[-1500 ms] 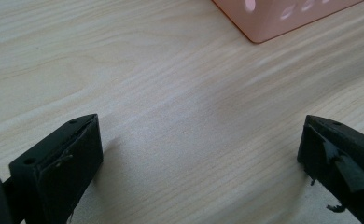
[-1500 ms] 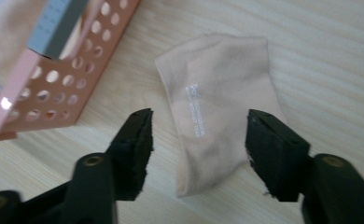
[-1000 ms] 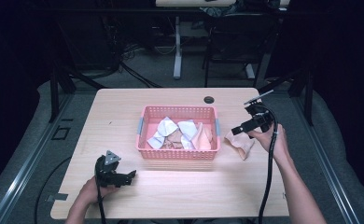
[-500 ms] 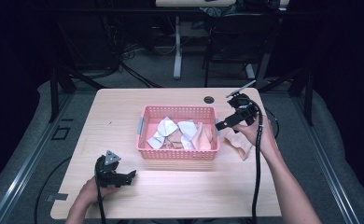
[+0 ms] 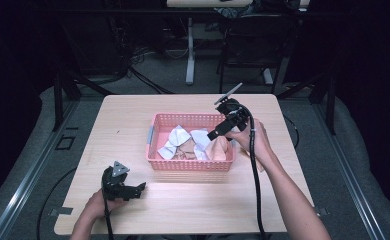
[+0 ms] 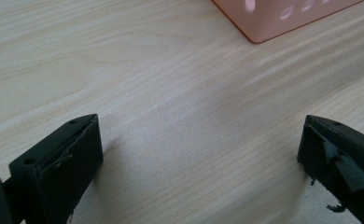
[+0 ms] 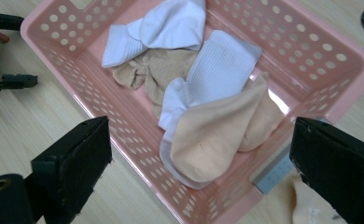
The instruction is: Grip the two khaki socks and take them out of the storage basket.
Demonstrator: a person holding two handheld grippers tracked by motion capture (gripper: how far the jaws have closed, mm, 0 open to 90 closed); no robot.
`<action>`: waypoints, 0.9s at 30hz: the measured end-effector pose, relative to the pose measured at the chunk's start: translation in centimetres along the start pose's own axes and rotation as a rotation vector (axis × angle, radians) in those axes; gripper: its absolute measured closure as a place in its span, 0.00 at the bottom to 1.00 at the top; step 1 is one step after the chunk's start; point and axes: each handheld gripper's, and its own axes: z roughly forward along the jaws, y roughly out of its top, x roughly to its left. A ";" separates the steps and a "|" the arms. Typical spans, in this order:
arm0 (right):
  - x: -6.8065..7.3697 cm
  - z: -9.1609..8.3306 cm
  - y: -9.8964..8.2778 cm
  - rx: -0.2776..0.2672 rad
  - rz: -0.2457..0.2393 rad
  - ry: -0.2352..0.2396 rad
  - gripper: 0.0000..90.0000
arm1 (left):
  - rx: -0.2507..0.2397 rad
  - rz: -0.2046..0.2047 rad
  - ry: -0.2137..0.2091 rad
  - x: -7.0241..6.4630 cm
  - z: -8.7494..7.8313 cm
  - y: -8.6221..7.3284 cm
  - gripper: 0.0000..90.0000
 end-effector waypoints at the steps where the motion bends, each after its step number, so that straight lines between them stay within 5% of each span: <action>1: 0.2 0.4 0.2 -0.001 0.005 0.000 0.06 | 0.000 0.000 0.000 0.0 0.0 0.0 0.00; 15: 1.1 5.9 1.7 0.115 0.020 -0.006 0.13 | 0.000 0.000 0.000 0.0 0.0 0.0 0.00; 27: 0.5 10.0 1.1 0.227 0.038 -0.066 0.22 | 0.000 0.000 0.000 0.0 0.0 0.0 0.00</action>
